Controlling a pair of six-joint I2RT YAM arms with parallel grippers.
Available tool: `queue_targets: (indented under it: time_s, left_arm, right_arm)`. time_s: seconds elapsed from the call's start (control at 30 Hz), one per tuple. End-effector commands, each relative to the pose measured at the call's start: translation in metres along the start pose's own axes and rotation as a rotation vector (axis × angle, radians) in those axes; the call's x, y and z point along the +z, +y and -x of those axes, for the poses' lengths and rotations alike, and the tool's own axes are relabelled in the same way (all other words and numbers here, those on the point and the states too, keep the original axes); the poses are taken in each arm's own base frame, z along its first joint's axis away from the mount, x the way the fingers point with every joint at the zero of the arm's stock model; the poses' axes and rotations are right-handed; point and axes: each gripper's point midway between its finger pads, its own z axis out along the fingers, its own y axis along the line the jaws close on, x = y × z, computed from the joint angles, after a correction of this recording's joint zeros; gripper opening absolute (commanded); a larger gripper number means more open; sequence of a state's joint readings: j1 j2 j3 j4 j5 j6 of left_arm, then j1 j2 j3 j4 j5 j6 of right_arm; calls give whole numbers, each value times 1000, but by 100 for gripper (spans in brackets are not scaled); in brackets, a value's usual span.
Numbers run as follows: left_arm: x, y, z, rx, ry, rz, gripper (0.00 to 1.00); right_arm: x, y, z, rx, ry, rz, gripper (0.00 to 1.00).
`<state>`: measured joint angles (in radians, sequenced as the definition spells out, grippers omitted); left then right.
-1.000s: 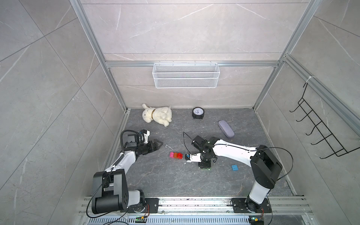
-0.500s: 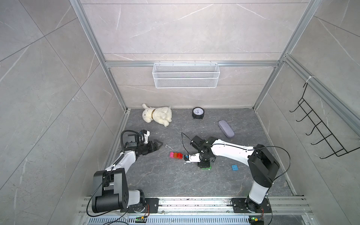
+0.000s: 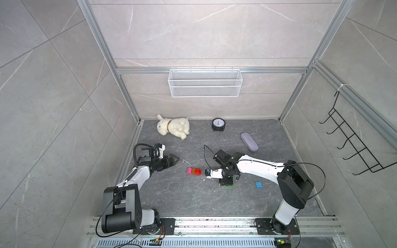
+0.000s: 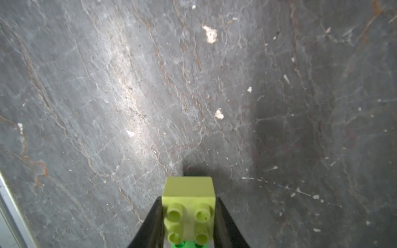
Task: Assemble the letter y with lego
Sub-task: Assemble the lego brick with the lego brick.
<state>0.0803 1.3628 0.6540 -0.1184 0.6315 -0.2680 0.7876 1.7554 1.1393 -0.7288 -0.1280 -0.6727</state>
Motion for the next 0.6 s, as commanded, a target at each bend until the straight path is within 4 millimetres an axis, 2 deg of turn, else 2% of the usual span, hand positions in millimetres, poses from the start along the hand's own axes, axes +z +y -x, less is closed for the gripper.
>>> queue_targets:
  time_s: [0.0, 0.13, 0.2, 0.43, 0.57]
  left_arm:
    - [0, 0, 3, 32, -9, -4, 91]
    - [0, 0, 3, 34, -10, -3, 91]
    - [0, 0, 3, 34, -9, -2, 91]
    - [0, 0, 3, 34, -10, -1, 91]
    - [-1, 0, 3, 37, -10, -3, 91]
  right_arm:
    - [36, 14, -50, 80, 177, 56, 23]
    - [42, 17, -63, 85, 221, 50, 23]
    - [44, 18, -63, 93, 212, 50, 23]
    - [28, 10, -44, 110, 132, 11, 29]
    - [10, 5, -29, 105, 71, -9, 43]
